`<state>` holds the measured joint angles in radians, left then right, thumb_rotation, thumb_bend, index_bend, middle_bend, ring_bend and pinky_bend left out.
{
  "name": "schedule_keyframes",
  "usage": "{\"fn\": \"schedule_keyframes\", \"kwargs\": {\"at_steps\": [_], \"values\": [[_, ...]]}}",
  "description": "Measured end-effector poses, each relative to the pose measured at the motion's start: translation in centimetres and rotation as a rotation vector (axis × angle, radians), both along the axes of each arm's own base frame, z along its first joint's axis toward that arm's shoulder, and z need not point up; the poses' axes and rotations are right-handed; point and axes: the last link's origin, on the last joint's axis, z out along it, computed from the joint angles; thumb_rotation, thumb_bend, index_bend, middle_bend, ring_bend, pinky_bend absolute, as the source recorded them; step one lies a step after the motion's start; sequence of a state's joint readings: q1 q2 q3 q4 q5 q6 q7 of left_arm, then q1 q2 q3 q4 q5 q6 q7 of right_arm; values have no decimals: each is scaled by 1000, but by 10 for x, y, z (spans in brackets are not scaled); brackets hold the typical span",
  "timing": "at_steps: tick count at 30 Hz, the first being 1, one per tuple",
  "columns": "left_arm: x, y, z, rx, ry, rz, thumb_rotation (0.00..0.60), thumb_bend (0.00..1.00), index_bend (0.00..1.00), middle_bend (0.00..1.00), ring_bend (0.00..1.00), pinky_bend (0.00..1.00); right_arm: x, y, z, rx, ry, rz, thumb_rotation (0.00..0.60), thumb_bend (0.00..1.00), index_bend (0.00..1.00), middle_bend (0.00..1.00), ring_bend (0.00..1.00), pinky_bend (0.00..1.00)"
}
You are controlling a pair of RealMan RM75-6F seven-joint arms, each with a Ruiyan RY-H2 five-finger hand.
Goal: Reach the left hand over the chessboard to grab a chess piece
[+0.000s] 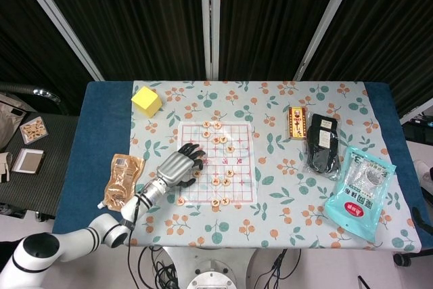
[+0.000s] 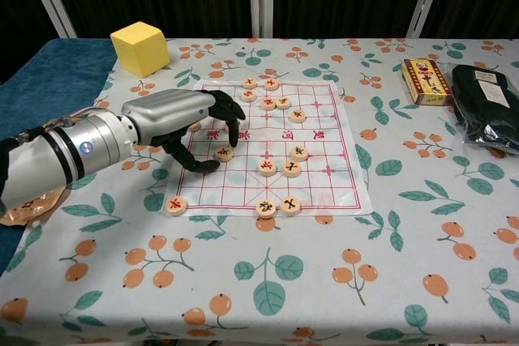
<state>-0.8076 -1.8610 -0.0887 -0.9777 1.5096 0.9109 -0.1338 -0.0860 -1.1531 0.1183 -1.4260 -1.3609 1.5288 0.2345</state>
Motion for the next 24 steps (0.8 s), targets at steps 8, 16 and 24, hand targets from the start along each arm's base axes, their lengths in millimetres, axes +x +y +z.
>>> {"fn": "schedule_keyframes", "kwargs": {"at_steps": [8,16,24], "values": [[-1,1,-1,1,-5,5,600,354,443,136,0,65,0,0,-1,5,-2,-4,600,228,0,0,0,0],[1,2,2,22,-29,3,600,367,503,146,0,65,1,-1,-2,13,2,-4,600,228,0,0,0,0],[7,12,1,41,-39,3,600,366,503,146,0,64,1,1,0,17,12,-15,600,229,0,0,0,0]]}}
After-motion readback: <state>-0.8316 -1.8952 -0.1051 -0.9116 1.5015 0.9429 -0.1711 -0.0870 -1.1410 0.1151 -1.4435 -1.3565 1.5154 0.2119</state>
